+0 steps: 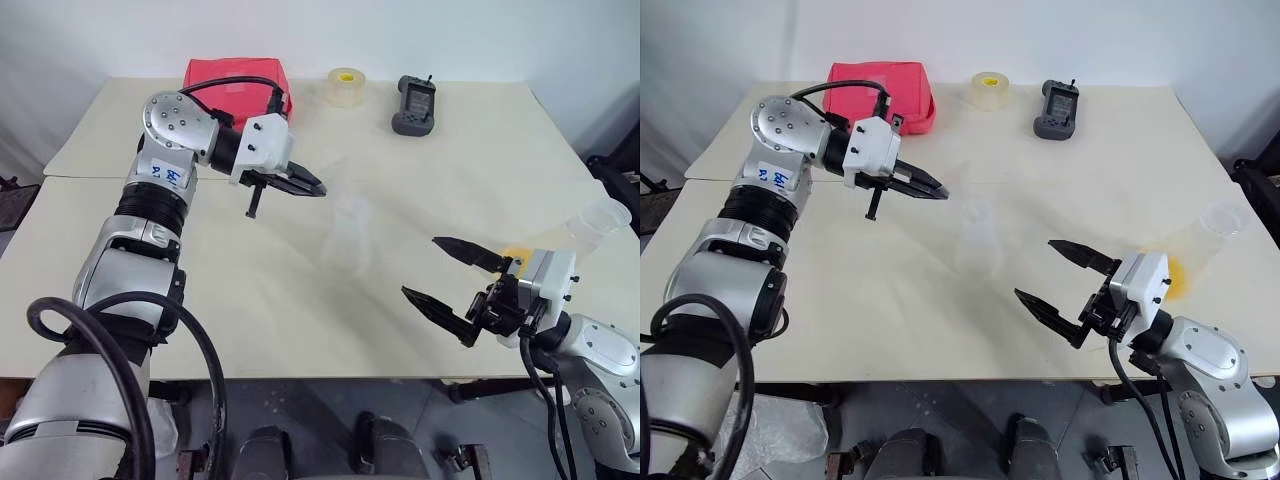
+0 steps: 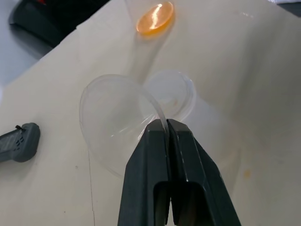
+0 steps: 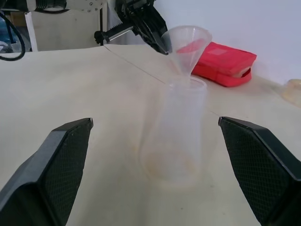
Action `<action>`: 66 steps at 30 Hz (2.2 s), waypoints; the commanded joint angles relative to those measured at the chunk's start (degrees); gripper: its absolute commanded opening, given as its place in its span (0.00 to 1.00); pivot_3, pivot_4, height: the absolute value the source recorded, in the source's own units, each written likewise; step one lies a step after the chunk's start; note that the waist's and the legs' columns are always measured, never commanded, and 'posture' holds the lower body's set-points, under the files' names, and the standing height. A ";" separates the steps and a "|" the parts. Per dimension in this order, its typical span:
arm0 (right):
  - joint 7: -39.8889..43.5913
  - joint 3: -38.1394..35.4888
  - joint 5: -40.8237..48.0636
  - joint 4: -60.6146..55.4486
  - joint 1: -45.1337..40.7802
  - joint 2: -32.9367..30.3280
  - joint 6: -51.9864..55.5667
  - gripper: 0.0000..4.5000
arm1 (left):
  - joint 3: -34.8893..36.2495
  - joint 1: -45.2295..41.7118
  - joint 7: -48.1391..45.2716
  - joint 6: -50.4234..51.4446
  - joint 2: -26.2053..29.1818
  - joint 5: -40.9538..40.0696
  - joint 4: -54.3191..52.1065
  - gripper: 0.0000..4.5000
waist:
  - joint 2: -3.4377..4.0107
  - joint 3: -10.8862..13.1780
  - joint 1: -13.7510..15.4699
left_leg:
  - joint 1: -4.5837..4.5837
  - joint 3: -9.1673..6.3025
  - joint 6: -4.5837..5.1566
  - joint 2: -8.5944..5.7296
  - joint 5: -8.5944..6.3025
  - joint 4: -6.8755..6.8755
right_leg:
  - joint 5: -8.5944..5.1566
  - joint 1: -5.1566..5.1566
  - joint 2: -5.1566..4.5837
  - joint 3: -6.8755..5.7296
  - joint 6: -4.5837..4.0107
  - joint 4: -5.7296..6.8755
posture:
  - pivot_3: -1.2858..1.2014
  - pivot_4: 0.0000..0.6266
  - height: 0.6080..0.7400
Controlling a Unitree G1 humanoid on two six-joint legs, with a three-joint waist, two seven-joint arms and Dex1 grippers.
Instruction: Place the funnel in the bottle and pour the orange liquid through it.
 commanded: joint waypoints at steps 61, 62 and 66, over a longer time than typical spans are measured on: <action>-41.57 -19.49 -3.85 -20.87 31.86 16.91 0.92 1.00 | 20.54 38.77 7.83 49.98 5.84 -18.34 -37.04 0.99 | 0.01 -0.02 -0.15 | 0.16 0.01 0.03 0.00 0.00 0.15 | -0.02 0.05 0.00 0.23 -0.03 0.23 | 0.52 0.24 1.00; -41.49 -19.75 -4.04 -19.36 30.27 16.12 1.57 1.00 | 20.58 39.17 7.76 49.94 5.92 -18.32 -37.34 0.99 | 0.01 -0.02 -0.16 | 0.15 0.01 0.03 0.00 0.00 0.15 | -0.02 0.03 0.00 0.23 -0.04 0.25 | 0.52 0.24 1.00; -41.89 -20.52 -5.19 -11.99 22.27 12.71 3.64 1.00 | 21.09 40.72 8.49 50.39 5.88 -18.84 -39.41 0.99 | 0.01 -0.02 -0.20 | 0.18 0.05 0.03 0.00 0.00 0.15 | -0.02 0.03 0.00 0.28 -0.04 0.28 | 0.52 0.24 1.00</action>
